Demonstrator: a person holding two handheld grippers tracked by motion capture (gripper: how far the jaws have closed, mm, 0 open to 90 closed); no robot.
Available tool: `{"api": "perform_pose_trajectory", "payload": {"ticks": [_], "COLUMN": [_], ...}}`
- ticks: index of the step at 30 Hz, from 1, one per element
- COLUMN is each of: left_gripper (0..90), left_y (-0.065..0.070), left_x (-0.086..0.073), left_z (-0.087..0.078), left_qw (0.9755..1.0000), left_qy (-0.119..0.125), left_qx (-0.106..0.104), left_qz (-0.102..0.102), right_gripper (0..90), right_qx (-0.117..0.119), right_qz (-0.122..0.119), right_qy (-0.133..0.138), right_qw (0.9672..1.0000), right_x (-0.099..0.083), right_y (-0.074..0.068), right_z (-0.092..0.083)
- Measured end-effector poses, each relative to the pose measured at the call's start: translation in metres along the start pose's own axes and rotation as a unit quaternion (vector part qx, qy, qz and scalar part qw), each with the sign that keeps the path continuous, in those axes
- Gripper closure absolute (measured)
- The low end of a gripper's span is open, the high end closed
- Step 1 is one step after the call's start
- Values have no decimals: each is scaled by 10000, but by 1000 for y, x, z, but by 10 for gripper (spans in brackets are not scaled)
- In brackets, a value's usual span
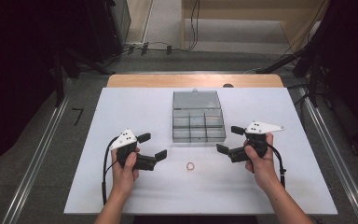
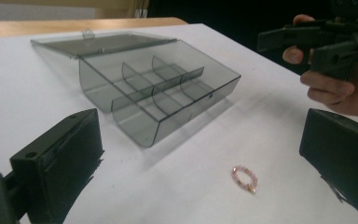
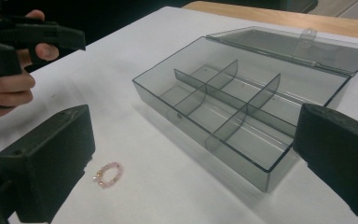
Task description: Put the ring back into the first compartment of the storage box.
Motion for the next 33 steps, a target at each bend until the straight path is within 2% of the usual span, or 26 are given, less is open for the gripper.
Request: {"api": "perform_pose_trajectory", "payload": {"ticks": [4, 11, 20, 25, 30, 33], "left_gripper": [0, 0, 0, 0, 0, 0], "left_y": [0, -4, -6, -12, -19, -26], "left_x": [-7, -13, -25, -31, -36, -38], "left_z": [-7, -28, -42, -51, -60, -63], "left_qw": [10000, 9999, 9997, 9995, 9992, 9988], "left_qy": [-38, 90, 94, 109, 112, 123], "left_qx": [13, 88, 238, 296, 365, 455], "left_qz": [26, -30, -18, -84, -99, -115], "right_gripper": [0, 0, 0, 28, 29, 60], "right_qx": [86, 204, 315, 400, 504, 514], "right_qz": [-19, -67, -106, -99, -92, -75], "right_qy": [-60, -159, -282, -413, -629, -771], "right_qw": [9999, 9996, 9990, 9983, 9967, 9957], "right_x": [-1, -1, -2, -5, -13, -18], "right_y": [-5, -17, -28, -33, -39, -44], "right_z": [4, 10, 17, 23, 33, 39]}}
Point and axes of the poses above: each handheld gripper's, and its own axes: z roughly forward along the jaws, x roughly out of its top, y roughly to its right, the point moved 9 cm from there along z, roughly forward along the jaws, and after that the axes turned 5 degrees about x, right-handed, at the moved point
